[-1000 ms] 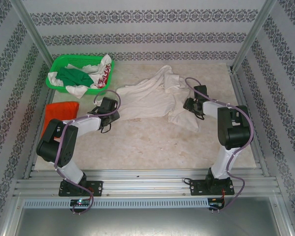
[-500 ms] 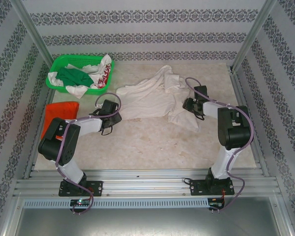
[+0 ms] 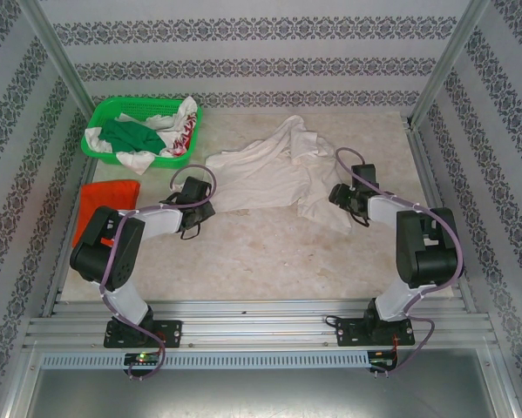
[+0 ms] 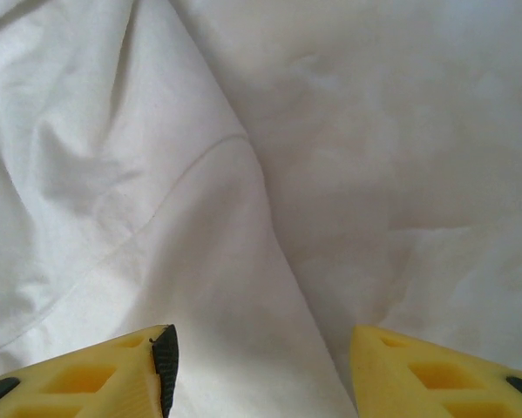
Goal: Fold and stack the t-shirts
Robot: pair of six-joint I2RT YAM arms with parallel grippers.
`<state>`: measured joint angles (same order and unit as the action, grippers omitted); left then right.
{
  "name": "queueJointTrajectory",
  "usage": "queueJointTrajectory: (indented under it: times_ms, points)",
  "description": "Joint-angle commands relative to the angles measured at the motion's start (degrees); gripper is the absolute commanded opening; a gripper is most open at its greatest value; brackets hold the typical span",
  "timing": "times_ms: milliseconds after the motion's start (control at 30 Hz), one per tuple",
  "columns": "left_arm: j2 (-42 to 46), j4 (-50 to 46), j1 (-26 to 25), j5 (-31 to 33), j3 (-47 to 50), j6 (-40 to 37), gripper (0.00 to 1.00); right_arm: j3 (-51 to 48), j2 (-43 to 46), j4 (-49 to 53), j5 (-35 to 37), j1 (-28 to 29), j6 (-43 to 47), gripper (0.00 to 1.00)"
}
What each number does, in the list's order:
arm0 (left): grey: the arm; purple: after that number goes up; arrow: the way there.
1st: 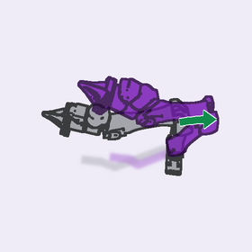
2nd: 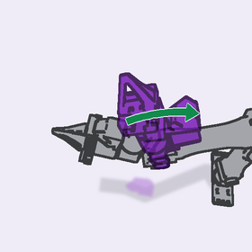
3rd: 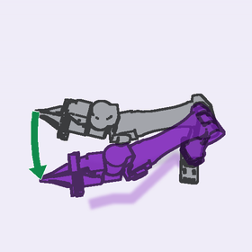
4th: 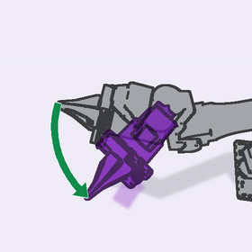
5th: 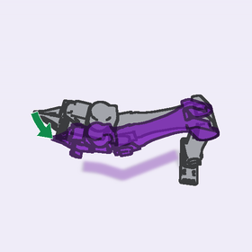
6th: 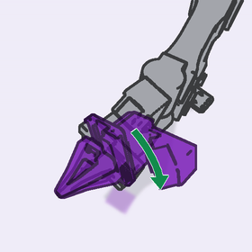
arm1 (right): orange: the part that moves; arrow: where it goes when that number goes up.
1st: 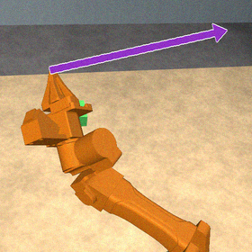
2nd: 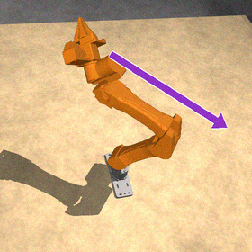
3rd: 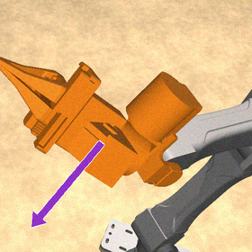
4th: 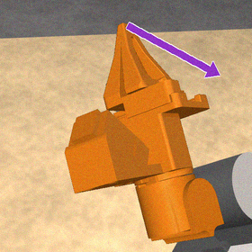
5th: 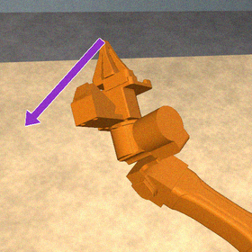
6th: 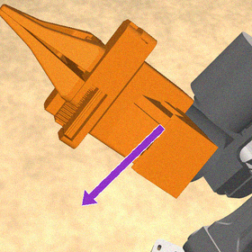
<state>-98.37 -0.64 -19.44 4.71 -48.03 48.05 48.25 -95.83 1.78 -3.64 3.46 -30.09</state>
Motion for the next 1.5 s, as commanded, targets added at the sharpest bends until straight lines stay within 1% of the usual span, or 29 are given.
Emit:
queueJointTrajectory:
  times_ms: [0,67,167,200,233,267,367,433,467,567,667,833,933,1167,1200,1300,1367,1433,1467]
  points:
    - [-0.12,0.23,-0.40,0.90,-1.03,-0.33,0.00,1.22,-1.67,1.08,-2.55,-0.41,-0.06,0.54]
    - [0.48,0.21,-0.34,1.17,-0.85,-0.29,0.00,2.91,-3.27,2.05,-3.94,-0.14,0.22,0.51]
    - [1.31,0.13,-0.27,1.60,-0.78,-0.33,0.01,4.34,-4.96,2.68,-4.07,0.21,0.42,0.48]
    - [1.46,0.14,-0.33,1.73,-0.69,-0.30,0.11,4.63,-5.38,2.82,-4.09,0.23,0.44,0.46]
    - [1.64,0.17,-0.32,1.94,-0.75,-0.24,0.24,4.82,-5.65,2.71,-4.10,0.23,0.54,0.43]
    - [1.75,0.24,-0.26,2.13,-0.62,-0.06,0.32,4.90,-5.77,2.75,-4.01,0.21,0.55,0.38]
    - [1.60,0.33,-0.14,2.44,-0.77,0.15,0.43,4.63,-4.93,2.51,-3.59,0.12,0.53,0.17]
    - [1.52,0.30,0.04,2.92,-0.85,0.28,0.46,4.01,-4.02,2.32,-3.22,0.14,0.46,0.06]
    - [1.45,0.43,0.11,3.48,-1.03,0.38,0.46,3.57,-3.40,2.35,-3.05,0.05,0.50,0.04]
    - [1.03,0.34,0.38,3.73,-1.76,0.12,0.44,2.13,-1.86,1.80,-2.65,-0.03,0.39,0.02]
    - [0.72,0.04,0.49,3.73,-2.50,-0.06,0.38,1.07,-1.16,1.47,-2.63,-0.13,0.36,0.03]
    - [0.94,-0.40,0.67,4.42,-2.82,-0.48,0.38,-0.36,-0.81,0.75,-1.82,-0.55,0.04,0.03]
    - [0.60,-0.78,0.72,5.08,-2.98,-0.59,0.35,-1.05,-0.41,-0.02,-2.15,-0.74,-0.29,0.03]
    - [-1.29,-0.91,1.65,6.36,-3.34,-0.23,0.32,-1.58,0.11,-0.14,-2.32,-0.91,-0.12,0.04]
    - [-1.46,-0.86,1.79,6.45,-3.47,-0.24,0.30,-1.71,0.20,-0.20,-2.21,-0.99,-0.11,0.05]
    - [-2.08,-0.84,2.16,6.12,-3.57,-0.13,0.14,-2.24,0.54,-0.37,-2.33,-1.18,-0.32,0.05]
    - [-2.34,-0.70,2.21,6.01,-3.67,-0.06,0.06,-2.60,1.10,-0.35,-2.51,-1.18,-0.46,0.05]
    - [-2.12,-0.64,2.32,6.34,-3.58,0.10,0.00,-3.43,2.17,-0.38,-2.51,-1.22,-0.46,0.05]
    - [-1.93,-0.42,2.36,6.66,-3.28,0.12,0.00,-3.95,2.96,-0.42,-2.30,-1.15,-0.41,0.05]
